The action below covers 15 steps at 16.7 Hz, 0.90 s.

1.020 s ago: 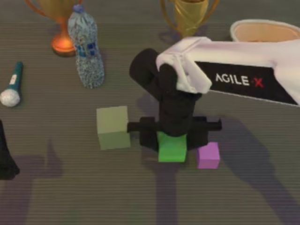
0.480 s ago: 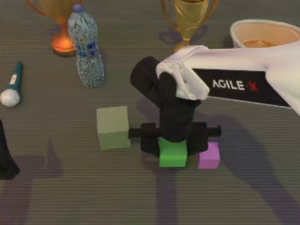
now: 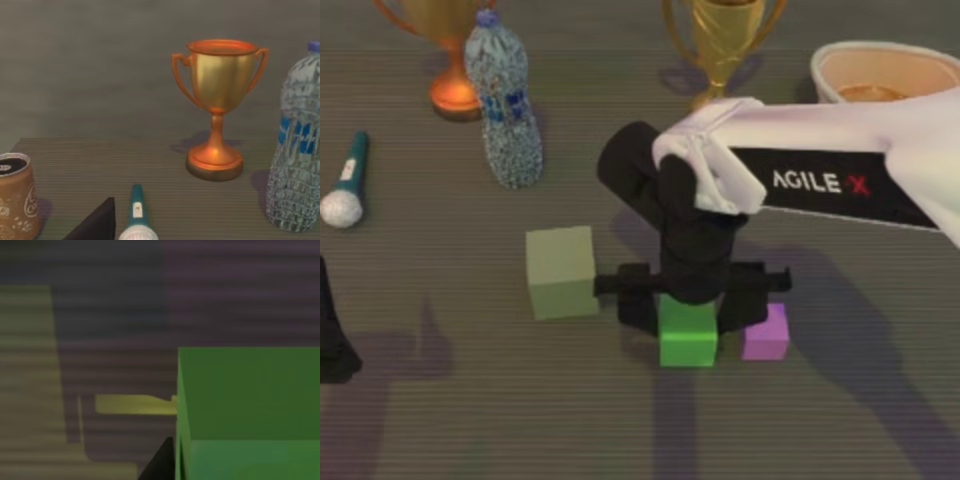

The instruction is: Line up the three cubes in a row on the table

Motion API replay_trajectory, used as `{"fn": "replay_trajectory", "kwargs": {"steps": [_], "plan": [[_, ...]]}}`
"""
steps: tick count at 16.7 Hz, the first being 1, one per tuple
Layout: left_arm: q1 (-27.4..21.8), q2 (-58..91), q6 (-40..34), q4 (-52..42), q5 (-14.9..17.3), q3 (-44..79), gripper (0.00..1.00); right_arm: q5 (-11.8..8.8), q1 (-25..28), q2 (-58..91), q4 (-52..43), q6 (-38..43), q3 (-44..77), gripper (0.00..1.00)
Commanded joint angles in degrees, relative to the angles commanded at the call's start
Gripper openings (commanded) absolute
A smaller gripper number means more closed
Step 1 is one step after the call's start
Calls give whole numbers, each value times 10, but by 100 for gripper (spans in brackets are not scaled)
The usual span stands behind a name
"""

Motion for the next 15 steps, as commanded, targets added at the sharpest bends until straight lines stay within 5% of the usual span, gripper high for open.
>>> {"fn": "replay_trajectory", "kwargs": {"steps": [3,15], "plan": [[0,0,0,0,0,0,100,0,0,0,0,0,0,100],[0,0,0,0,0,0,100,0,3,-11,-40,-1,27,100]]}}
